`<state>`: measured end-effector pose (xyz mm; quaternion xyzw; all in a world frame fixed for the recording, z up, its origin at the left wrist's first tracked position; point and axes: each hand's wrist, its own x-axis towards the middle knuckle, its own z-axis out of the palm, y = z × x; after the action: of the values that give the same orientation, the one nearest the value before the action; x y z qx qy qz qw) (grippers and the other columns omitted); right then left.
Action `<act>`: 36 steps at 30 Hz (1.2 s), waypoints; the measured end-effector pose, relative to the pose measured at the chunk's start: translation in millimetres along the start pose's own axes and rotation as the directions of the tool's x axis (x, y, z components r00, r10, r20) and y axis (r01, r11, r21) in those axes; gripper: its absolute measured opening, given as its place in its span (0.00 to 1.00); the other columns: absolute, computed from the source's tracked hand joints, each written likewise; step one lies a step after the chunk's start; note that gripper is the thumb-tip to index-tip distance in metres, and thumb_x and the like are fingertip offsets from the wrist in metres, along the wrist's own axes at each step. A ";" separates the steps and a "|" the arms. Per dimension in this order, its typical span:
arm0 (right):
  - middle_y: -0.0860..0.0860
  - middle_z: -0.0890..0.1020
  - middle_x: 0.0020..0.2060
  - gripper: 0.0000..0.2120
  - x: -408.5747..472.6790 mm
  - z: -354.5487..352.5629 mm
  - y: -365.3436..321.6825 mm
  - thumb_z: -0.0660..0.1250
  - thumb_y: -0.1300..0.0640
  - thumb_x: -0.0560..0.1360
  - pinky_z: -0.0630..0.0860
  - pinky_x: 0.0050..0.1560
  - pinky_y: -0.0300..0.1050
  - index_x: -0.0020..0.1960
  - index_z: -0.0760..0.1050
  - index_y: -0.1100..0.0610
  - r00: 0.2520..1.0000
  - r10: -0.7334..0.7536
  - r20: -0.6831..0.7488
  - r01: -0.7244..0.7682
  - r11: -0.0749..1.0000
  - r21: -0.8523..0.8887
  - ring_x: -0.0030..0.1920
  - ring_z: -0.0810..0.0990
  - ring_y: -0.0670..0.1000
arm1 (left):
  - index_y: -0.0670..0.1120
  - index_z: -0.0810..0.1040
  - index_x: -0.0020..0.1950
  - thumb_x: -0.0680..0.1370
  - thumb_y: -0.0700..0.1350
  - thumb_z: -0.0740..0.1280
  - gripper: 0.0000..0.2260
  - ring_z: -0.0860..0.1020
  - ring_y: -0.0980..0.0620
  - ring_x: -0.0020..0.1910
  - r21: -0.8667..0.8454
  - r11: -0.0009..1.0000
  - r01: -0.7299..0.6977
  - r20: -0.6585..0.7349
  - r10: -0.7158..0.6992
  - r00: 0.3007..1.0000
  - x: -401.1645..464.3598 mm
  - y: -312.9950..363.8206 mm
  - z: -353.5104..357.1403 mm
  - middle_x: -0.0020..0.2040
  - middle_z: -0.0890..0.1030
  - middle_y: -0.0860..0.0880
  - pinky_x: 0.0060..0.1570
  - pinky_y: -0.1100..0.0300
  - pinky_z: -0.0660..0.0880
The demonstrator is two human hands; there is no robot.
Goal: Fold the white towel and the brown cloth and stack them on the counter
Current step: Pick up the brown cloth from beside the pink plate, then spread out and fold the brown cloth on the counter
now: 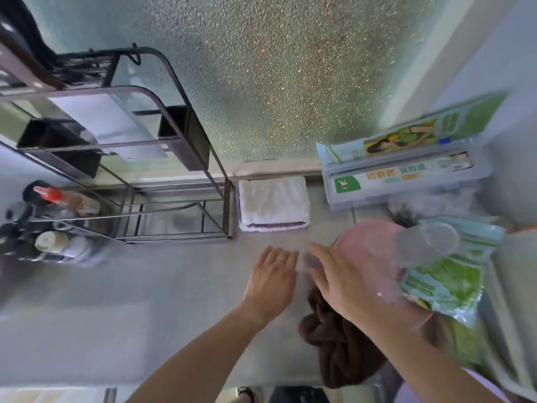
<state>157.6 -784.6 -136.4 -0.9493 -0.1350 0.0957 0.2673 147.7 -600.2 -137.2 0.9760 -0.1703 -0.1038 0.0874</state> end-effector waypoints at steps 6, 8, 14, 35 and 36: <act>0.49 0.80 0.56 0.20 -53.2 -4.7 8.0 0.71 0.60 0.72 0.78 0.57 0.51 0.63 0.74 0.51 0.995 0.064 0.082 -0.054 0.992 -0.117 0.58 0.77 0.53 | 0.49 0.77 0.60 0.76 0.50 0.63 0.14 0.80 0.42 0.54 -0.242 0.946 0.216 0.265 -0.150 0.953 -16.2 47.0 22.2 0.54 0.83 0.47 0.52 0.50 0.75; 0.49 0.81 0.57 0.23 -58.1 -2.5 8.4 0.72 0.61 0.70 0.79 0.56 0.52 0.64 0.75 0.51 0.991 0.093 0.097 -0.075 0.982 -0.173 0.59 0.77 0.55 | 0.48 0.77 0.59 0.74 0.49 0.63 0.15 0.79 0.41 0.54 -0.327 0.896 0.300 0.308 -0.199 0.930 -15.7 55.8 29.8 0.54 0.82 0.45 0.53 0.49 0.75; 0.55 0.82 0.56 0.22 -63.7 -4.7 1.6 0.68 0.66 0.72 0.79 0.55 0.55 0.65 0.75 0.55 0.977 0.205 0.057 -0.191 0.963 -0.190 0.55 0.80 0.59 | 0.47 0.82 0.48 0.71 0.44 0.64 0.09 0.80 0.42 0.50 -0.561 0.714 0.419 0.288 -0.306 0.908 -23.6 56.6 32.8 0.49 0.82 0.44 0.51 0.51 0.78; 0.46 0.85 0.40 0.07 -63.2 -43.4 -315.3 0.75 0.54 0.71 0.78 0.43 0.47 0.46 0.78 0.48 0.980 -0.130 -0.149 0.103 0.978 -0.180 0.42 0.82 0.48 | 0.53 0.80 0.58 0.76 0.51 0.67 0.11 0.76 0.49 0.50 -0.224 0.906 -0.360 -0.316 0.282 0.906 -243.6 -181.6 -210.0 0.48 0.83 0.48 0.50 0.59 0.70; 0.45 0.85 0.40 0.07 -67.9 -41.4 -328.5 0.75 0.54 0.70 0.78 0.41 0.45 0.45 0.78 0.48 0.979 -0.143 -0.147 0.117 0.978 -0.170 0.40 0.82 0.47 | 0.52 0.81 0.56 0.77 0.51 0.68 0.09 0.76 0.50 0.50 -0.206 0.915 -0.348 -0.328 0.271 0.905 -258.0 -195.3 -217.8 0.48 0.83 0.49 0.51 0.57 0.72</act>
<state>36.5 -555.9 80.9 -0.9614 -0.1824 -0.0088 0.2056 22.2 -299.3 77.0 0.9206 -0.2944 0.0357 0.2540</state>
